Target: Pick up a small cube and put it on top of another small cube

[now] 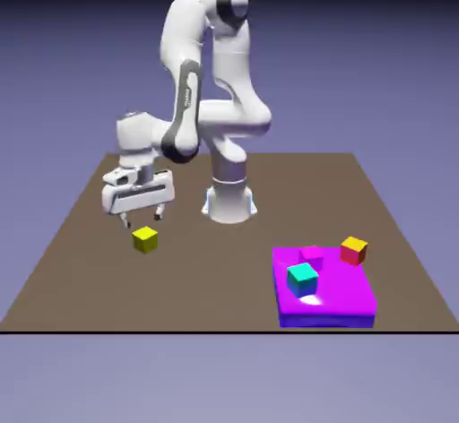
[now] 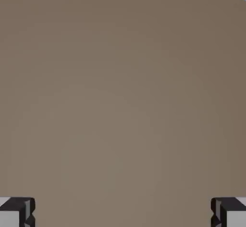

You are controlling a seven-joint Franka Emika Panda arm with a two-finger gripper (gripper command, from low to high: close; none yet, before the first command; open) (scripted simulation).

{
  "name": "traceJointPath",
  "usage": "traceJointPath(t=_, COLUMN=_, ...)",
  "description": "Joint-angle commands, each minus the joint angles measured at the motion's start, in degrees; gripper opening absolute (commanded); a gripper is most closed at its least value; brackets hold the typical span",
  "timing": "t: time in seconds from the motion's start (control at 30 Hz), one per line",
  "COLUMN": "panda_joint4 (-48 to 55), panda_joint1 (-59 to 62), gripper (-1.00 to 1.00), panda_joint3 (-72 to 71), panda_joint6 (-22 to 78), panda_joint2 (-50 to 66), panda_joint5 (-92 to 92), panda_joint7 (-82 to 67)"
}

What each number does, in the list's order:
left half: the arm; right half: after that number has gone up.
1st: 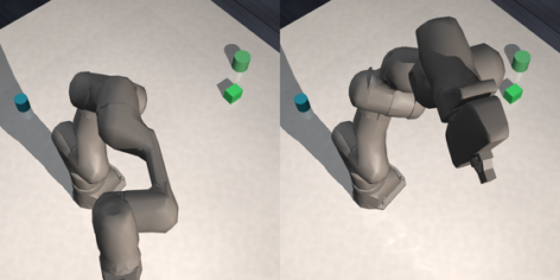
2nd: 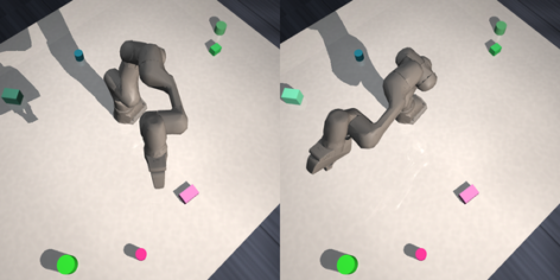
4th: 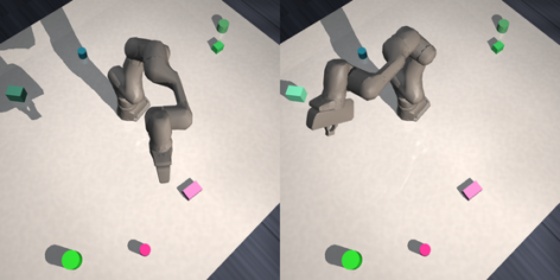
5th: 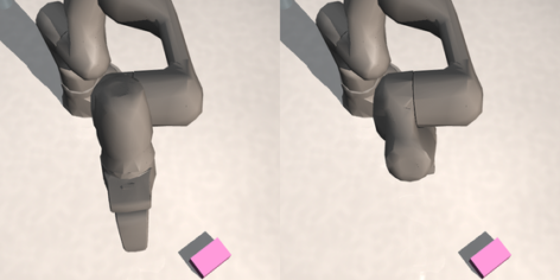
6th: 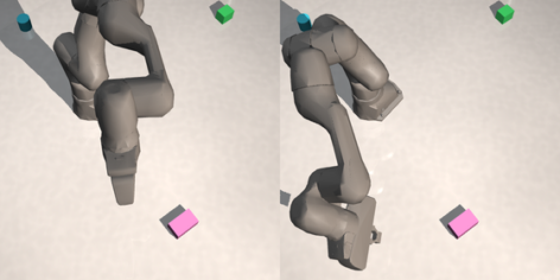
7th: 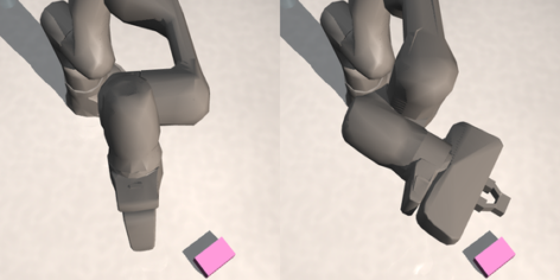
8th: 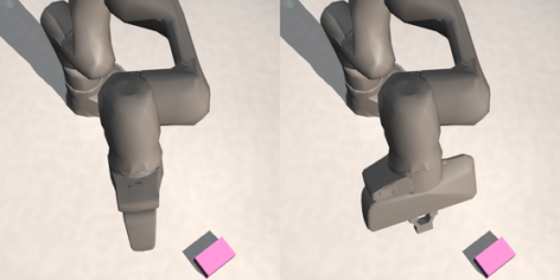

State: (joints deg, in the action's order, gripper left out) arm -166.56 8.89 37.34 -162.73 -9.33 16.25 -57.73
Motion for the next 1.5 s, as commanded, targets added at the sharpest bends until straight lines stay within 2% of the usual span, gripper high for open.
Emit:
traceJointPath(t=0.0, panda_joint4=-0.14, panda_joint1=0.24, gripper=0.0, panda_joint3=0.93, panda_joint6=0.28, panda_joint2=0.58, panda_joint5=0.4, panda_joint7=-2.5)
traceJointPath(t=0.2, panda_joint4=-0.97, panda_joint1=1.67, gripper=0.0, panda_joint3=6.5, panda_joint6=1.96, panda_joint2=4.06, panda_joint5=2.83, panda_joint7=-17.45)
traceJointPath(t=0.27, panda_joint4=-1.01, panda_joint1=1.74, gripper=0.0, panda_joint3=6.79, panda_joint6=2.05, panda_joint2=4.24, panda_joint5=2.96, panda_joint7=-18.22)
traceJointPath(t=0.97, panda_joint4=7.85, panda_joint1=9.76, gripper=0.0, panda_joint3=-13.59, panda_joint6=0.35, panda_joint2=25.67, panda_joint5=53.77, panda_joint7=-55.94)
traceJointPath(t=1.0, panda_joint4=7.85, panda_joint1=9.76, gripper=-1.0, panda_joint3=-13.6, panda_joint6=0.35, panda_joint2=25.67, panda_joint5=53.77, panda_joint7=-55.94)
traceJointPath(t=1.47, panda_joint4=2.21, panda_joint1=4.65, gripper=-1.0, panda_joint3=-0.61, panda_joint6=1.43, panda_joint2=12.02, panda_joint5=21.4, panda_joint7=-31.91)
